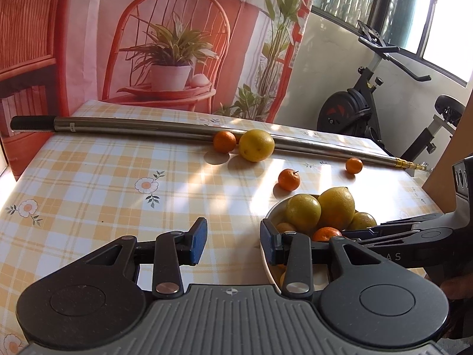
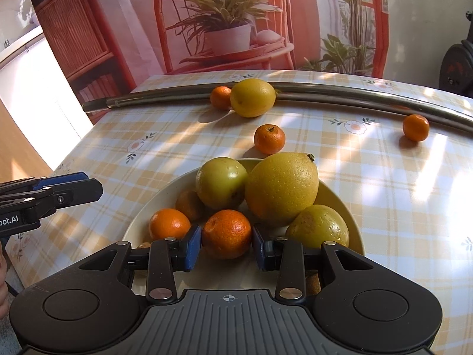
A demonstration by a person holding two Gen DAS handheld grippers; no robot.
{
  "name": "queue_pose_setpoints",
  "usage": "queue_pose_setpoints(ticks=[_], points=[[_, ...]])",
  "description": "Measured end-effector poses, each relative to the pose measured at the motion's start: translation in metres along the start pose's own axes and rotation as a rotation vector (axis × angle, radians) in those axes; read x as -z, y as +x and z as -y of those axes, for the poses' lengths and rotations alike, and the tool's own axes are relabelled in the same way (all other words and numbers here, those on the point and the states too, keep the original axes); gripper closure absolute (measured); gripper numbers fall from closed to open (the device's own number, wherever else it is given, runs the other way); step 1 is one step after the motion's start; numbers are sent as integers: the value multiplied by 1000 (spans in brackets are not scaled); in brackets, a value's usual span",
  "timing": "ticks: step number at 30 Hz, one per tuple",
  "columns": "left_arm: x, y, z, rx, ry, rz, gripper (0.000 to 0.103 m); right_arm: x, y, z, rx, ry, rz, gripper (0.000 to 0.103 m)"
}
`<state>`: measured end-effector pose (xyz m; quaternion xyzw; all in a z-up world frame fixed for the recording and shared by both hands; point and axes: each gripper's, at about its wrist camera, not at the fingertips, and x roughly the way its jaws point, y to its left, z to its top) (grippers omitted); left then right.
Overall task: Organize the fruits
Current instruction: 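Lower the small orange onto the plate and open the right gripper, then move both grippers back to the fruits beside the steel pole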
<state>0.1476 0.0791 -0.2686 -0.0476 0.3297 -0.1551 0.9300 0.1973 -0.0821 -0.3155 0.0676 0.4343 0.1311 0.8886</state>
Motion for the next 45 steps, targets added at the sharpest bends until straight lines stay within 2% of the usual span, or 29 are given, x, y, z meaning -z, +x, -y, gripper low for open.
queue_pose_setpoints(ticks=[10,12,21,27,33,45], points=[[4,1,6,-20,18,-8,62,-4,5,-9,-4,-37,13,69],[3,1,7,-26,19,-12,62,-4,4,-10,2,-41,17,66],[-1,-3,10,-23,10,-18,62,2,-27,-6,7,-46,91,65],[-14,-5,12,-53,37,-16,62,-2,-56,19,23,10,175,65],[-39,-13,5,-57,13,22,62,-14,-79,53,66,59,250,65],[-77,-8,3,-95,28,64,62,-22,-93,105,156,114,313,64]])
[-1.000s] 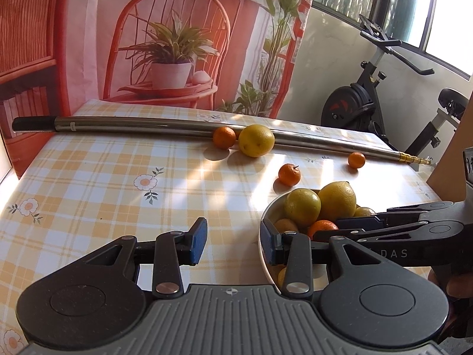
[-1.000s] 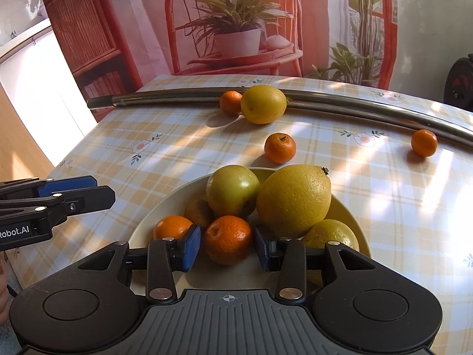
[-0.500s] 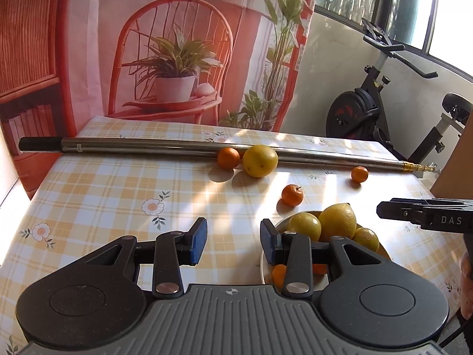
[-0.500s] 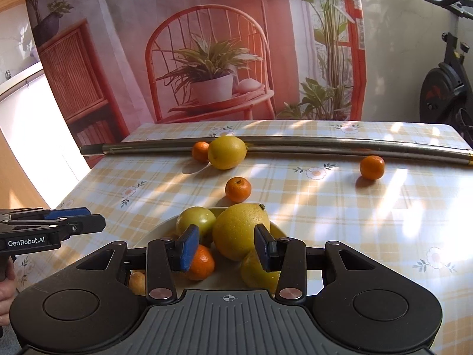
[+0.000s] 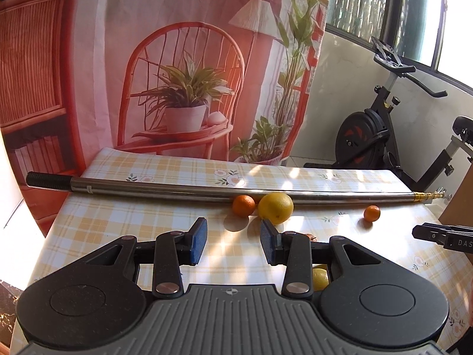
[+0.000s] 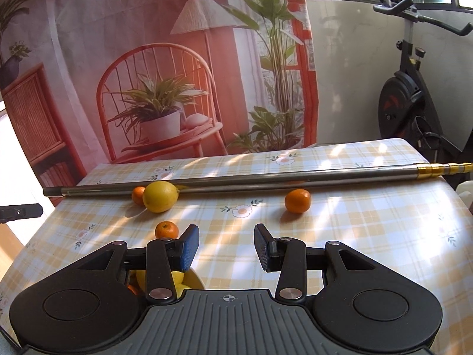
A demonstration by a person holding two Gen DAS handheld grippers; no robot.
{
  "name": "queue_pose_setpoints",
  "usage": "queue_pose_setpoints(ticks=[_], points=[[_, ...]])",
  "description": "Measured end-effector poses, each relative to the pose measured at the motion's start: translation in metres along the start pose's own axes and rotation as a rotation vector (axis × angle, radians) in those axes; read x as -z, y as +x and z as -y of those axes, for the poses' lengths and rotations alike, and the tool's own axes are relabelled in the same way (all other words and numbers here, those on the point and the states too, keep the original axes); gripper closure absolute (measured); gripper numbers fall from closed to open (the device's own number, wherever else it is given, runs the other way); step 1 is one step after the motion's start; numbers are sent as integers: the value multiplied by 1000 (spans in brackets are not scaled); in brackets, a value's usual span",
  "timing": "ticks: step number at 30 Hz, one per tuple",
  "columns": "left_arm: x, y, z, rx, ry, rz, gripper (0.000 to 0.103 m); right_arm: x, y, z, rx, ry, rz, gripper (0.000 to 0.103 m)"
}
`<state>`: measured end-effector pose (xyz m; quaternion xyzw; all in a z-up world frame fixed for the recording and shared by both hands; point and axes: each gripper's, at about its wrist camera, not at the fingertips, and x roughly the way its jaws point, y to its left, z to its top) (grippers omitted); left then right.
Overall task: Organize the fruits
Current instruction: 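Move both grippers back to the fruits beside the steel pole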
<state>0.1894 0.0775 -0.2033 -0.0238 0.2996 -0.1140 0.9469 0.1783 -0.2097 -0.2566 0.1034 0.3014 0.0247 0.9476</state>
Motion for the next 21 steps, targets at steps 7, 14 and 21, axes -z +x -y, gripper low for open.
queue_pose_setpoints(ticks=[7,14,21], points=[[-7,19,-1,-18,15,-31,62,-1,15,11,7,13,-5,64],[-15,55,4,-13,20,-89,62,1,34,20,-2,29,-27,64],[-28,108,3,16,-80,-147,62,0,55,39,29,67,-40,64]])
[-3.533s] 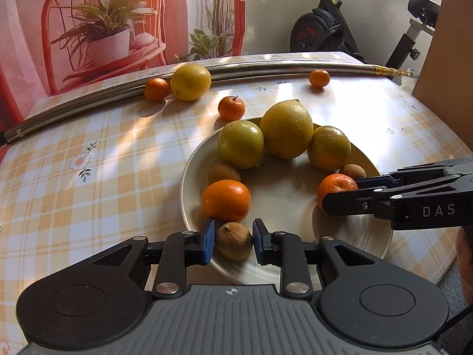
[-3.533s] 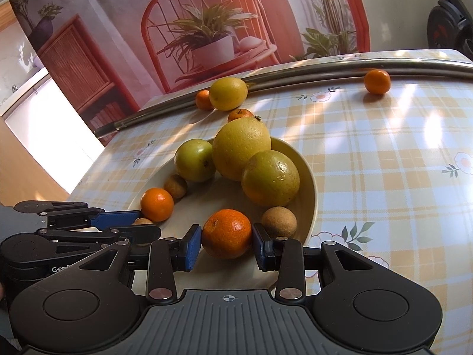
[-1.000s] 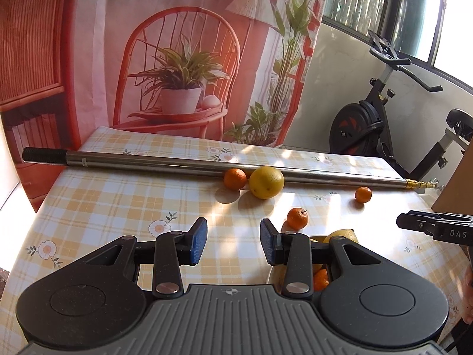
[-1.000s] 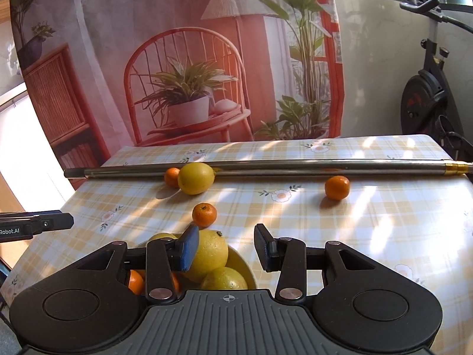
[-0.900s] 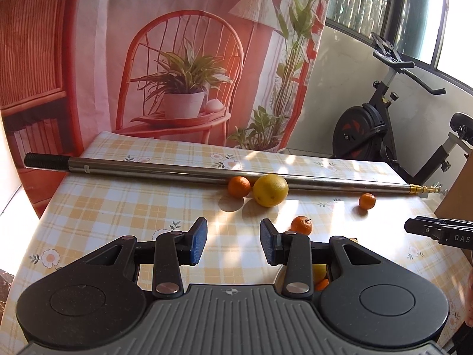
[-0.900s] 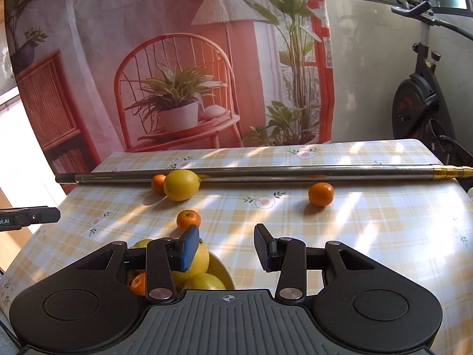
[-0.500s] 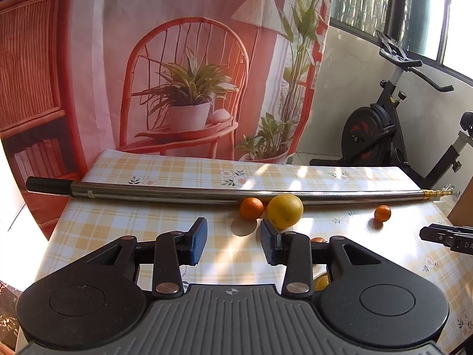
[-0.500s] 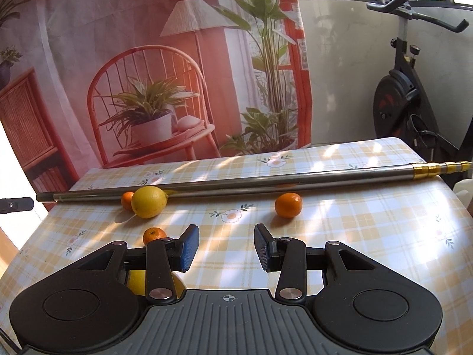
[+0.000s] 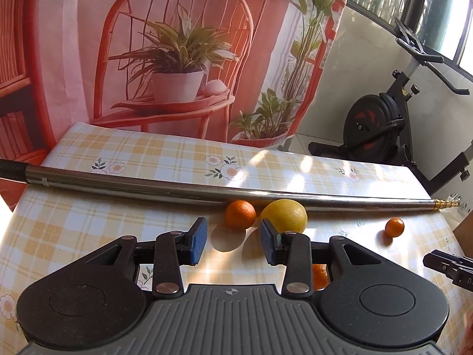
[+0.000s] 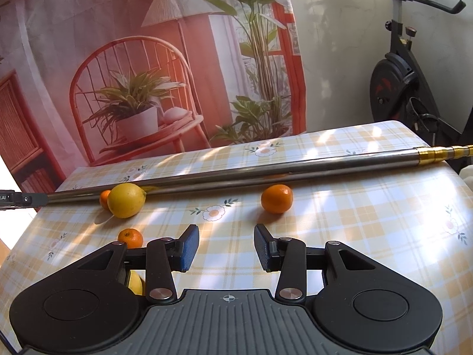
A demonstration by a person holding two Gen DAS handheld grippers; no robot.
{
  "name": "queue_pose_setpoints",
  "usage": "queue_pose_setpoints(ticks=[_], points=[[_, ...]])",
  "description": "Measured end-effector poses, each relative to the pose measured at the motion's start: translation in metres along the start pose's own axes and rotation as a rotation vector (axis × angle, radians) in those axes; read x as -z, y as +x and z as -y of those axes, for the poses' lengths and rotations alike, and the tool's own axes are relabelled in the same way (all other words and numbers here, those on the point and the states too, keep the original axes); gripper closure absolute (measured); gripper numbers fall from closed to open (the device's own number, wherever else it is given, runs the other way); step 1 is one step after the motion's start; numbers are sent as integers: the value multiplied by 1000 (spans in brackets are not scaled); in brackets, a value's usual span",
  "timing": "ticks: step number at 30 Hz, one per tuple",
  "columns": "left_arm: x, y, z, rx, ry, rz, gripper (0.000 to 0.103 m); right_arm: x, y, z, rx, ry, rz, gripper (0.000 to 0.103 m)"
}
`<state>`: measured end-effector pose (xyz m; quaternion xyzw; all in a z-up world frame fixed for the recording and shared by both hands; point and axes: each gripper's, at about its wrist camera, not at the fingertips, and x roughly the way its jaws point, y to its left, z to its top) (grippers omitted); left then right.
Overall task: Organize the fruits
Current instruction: 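Move both grippers back to the fruits beside the steel pole, then grasp an orange with the left gripper while the right gripper grasps another orange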
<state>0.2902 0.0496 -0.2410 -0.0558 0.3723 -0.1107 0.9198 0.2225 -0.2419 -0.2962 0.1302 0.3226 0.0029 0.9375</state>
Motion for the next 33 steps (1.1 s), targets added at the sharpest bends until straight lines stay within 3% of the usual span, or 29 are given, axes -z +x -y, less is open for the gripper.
queue_pose_setpoints(ticks=[10,22,33], points=[[-15,73,-10,25,-179,-100,62,0,17,20,28,42,-13,64],[-16,98,-15,39,-244,-135,62,2,27,29,26,58,-31,64],[-12,70,0,-6,-99,-70,67,-1,36,32,58,20,-14,64]])
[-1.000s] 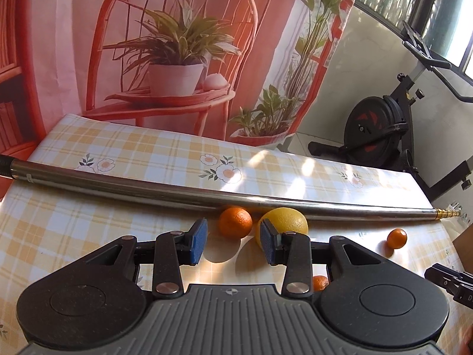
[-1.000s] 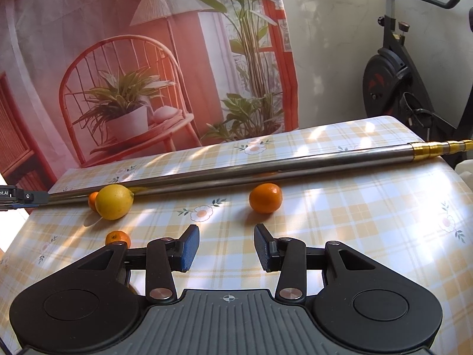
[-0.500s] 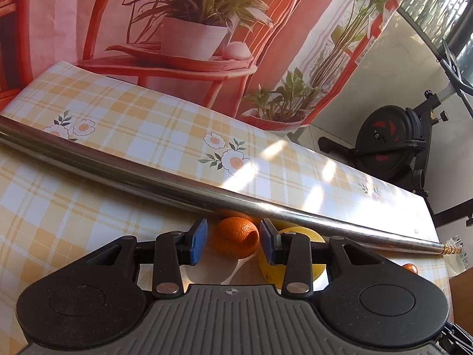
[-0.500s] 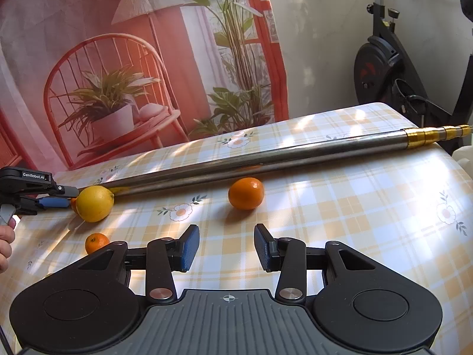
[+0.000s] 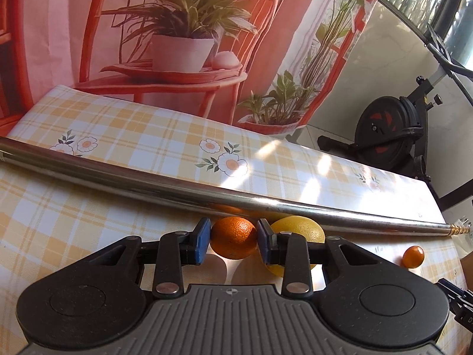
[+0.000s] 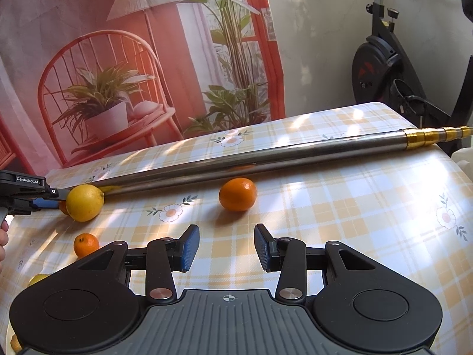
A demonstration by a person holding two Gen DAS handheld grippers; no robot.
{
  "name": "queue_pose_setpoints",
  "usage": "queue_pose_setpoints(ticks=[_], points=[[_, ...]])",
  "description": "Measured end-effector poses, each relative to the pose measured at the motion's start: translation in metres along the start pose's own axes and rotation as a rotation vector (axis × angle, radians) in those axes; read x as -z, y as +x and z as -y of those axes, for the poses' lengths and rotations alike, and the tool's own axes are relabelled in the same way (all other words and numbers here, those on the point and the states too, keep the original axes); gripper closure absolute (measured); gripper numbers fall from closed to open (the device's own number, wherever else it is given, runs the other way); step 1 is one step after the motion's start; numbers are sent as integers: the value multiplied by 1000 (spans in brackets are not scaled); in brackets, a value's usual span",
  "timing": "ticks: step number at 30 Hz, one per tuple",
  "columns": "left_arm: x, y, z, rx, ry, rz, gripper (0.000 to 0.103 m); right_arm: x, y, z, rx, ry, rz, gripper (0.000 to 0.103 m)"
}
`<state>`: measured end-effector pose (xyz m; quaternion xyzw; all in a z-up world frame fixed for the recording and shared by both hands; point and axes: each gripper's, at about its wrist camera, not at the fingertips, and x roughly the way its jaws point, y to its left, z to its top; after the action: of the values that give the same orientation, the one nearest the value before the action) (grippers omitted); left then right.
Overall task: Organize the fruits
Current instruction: 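Grasp an orange with the left gripper while the right gripper grasps another orange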
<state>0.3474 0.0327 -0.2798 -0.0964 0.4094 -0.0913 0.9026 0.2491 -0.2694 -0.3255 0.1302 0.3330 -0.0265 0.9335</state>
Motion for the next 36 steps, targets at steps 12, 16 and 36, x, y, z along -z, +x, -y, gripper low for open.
queue_pose_setpoints(ticks=[12,16,36], points=[[31,-77,5,29,78,118,67,-15,46,-6,61,-55,78,59],[38,-87,5,59,72,120,67,-15,64,-8,98,-58,53,59],[69,-119,25,99,160,130,67,-10,39,-10,55,-6,29,67]])
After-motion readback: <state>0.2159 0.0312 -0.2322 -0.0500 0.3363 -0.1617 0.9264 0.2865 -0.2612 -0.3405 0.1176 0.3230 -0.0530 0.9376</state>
